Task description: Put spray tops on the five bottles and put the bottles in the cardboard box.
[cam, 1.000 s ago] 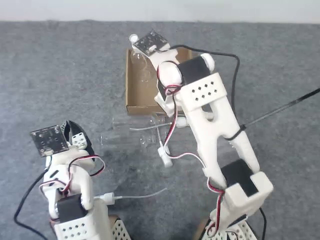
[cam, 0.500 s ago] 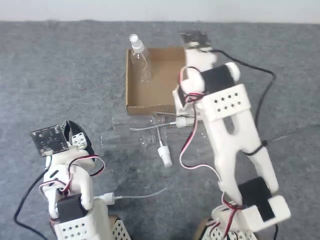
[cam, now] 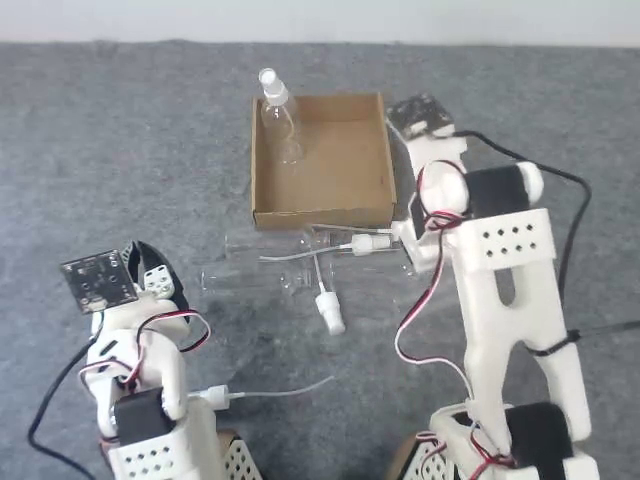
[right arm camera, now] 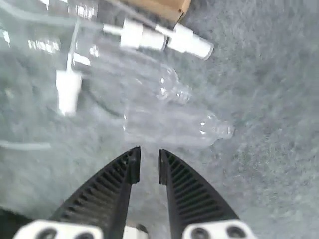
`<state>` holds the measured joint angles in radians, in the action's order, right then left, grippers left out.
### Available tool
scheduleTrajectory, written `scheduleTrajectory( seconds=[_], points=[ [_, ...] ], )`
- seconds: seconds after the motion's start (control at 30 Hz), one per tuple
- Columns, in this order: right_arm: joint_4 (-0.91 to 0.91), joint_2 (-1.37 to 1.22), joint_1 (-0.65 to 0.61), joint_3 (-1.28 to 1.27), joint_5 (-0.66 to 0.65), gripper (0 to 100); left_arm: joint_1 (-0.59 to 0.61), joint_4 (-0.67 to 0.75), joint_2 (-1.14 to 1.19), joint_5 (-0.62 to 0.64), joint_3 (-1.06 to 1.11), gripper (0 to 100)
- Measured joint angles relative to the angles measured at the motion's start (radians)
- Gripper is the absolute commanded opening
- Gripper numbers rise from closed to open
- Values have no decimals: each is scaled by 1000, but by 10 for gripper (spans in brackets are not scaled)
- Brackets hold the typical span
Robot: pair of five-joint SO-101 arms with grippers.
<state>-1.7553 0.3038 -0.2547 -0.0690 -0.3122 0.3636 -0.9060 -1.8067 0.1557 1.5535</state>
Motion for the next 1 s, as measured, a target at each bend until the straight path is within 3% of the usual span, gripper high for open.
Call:
scheduleTrajectory(
  seconds=[0.17, 0.3, 0.5, 0.8, 1.0],
  points=[
    [0, 0, -2, -107, -173, 39, 0, 0, 0, 0, 0, 15],
    [0, 0, 2, -144, -176, 39, 0, 0, 0, 0, 8, 15],
    [69, 0, 2, -229, 87, 39, 0, 55, 0, 2, 40, 15],
    [382, 6, 2, -470, 534, 39, 0, 57, 0, 0, 43, 15],
    [400, 6, 26, -473, 626, 69, 0, 57, 0, 0, 43, 15]
  ],
)
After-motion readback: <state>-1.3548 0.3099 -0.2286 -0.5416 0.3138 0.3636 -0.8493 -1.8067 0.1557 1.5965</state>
